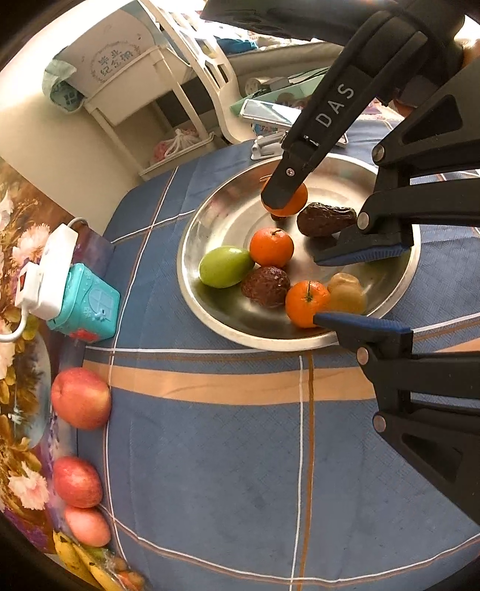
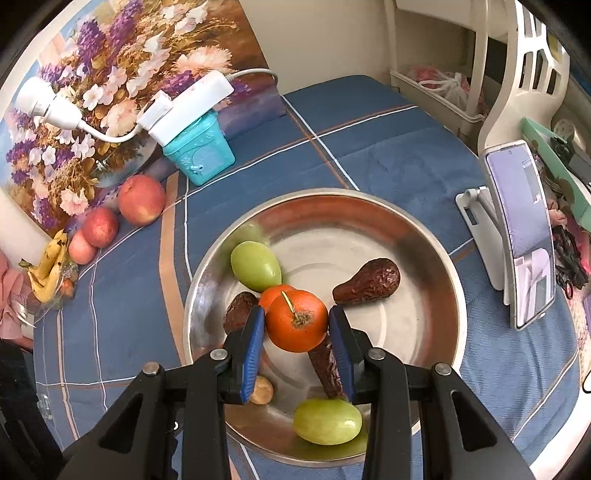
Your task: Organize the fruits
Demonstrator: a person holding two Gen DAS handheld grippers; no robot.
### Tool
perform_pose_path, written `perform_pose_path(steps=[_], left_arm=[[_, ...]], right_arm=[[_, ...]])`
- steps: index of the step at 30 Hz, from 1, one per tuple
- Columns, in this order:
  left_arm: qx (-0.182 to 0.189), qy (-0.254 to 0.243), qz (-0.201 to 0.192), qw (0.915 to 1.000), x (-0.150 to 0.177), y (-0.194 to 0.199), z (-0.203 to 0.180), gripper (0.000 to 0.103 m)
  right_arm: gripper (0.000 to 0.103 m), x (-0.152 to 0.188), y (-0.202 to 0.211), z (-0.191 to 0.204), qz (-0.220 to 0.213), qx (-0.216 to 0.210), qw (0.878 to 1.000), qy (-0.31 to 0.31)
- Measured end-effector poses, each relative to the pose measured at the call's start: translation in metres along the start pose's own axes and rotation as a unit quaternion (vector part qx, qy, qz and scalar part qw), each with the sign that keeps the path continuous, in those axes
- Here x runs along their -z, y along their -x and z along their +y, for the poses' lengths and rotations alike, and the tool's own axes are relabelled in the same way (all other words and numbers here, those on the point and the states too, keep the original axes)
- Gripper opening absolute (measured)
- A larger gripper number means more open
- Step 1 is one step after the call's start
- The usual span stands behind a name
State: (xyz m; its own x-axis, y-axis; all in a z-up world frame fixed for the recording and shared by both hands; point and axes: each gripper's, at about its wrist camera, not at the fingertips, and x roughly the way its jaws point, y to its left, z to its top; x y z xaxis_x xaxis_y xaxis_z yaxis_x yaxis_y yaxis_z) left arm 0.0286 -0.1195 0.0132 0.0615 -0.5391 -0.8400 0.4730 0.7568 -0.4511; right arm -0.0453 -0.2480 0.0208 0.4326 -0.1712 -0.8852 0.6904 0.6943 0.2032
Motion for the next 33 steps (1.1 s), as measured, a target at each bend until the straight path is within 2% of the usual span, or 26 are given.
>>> perform_pose_path(steps=[7,8,10,11,12,13,15,17,19,21,24,28,30,33], left_arm=[[-0.008,0.011,-0.004,0.9999,-0.001,0.001,0.006,0.029],[-0.012,0.013,-0.004,0.9998,-0.001,0.001,0.007,0.032],[-0.025,0.021,-0.006,0.9994,-0.002,0.001,0.012,0.052],[-0.033,0.026,-0.008,0.9991,-0.002,0.001,0.014,0.072],[-0.042,0.03,-0.009,0.9986,-0.002,0.001,0.018,0.079],[-0.05,0.034,-0.01,0.9981,-0.003,0.001,0.022,0.079],[-0.067,0.04,-0.005,0.9969,-0.003,0.0,0.029,0.086],[-0.093,0.048,-0.005,0.9945,-0.004,0.0,0.039,0.091],[-0.111,0.057,-0.005,0.9921,-0.004,-0.001,0.048,0.095],[-0.132,0.068,-0.009,0.9889,-0.005,0.0,0.059,0.102],[-0.164,0.078,-0.02,0.9832,-0.006,0.003,0.073,0.103],[-0.219,0.081,-0.044,0.9714,-0.008,0.011,0.088,0.103],[-0.227,0.081,-0.057,0.9689,-0.009,0.015,0.095,0.103],[-0.247,0.078,-0.063,0.9639,-0.011,0.021,0.102,0.103]], right_arm=[[0.037,0.0,-0.001,-0.001,0.003,-0.001,1.0,-0.003],[0.038,0.0,-0.001,-0.001,0.002,0.0,1.0,-0.003],[0.044,-0.001,-0.001,-0.001,0.002,0.004,1.0,-0.002],[0.048,-0.001,-0.001,-0.001,0.003,0.005,1.0,-0.003],[0.049,-0.001,-0.002,-0.001,0.004,0.005,1.0,-0.004],[0.05,-0.001,-0.002,-0.001,0.005,0.005,1.0,-0.004],[0.065,-0.001,-0.003,-0.001,0.008,0.007,1.0,-0.002],[0.074,-0.002,-0.005,-0.001,0.009,0.011,1.0,-0.001],[0.077,-0.002,-0.007,-0.002,0.01,0.015,1.0,0.001],[0.084,-0.001,-0.009,-0.002,0.011,0.022,1.0,0.004],[0.084,0.0,-0.012,-0.002,0.011,0.03,0.999,0.01],[0.085,0.003,-0.017,0.004,0.015,0.03,0.999,0.027],[0.101,0.006,-0.021,0.011,0.018,0.029,0.999,0.041],[0.101,0.009,-0.022,0.024,0.011,0.03,0.997,0.072]])
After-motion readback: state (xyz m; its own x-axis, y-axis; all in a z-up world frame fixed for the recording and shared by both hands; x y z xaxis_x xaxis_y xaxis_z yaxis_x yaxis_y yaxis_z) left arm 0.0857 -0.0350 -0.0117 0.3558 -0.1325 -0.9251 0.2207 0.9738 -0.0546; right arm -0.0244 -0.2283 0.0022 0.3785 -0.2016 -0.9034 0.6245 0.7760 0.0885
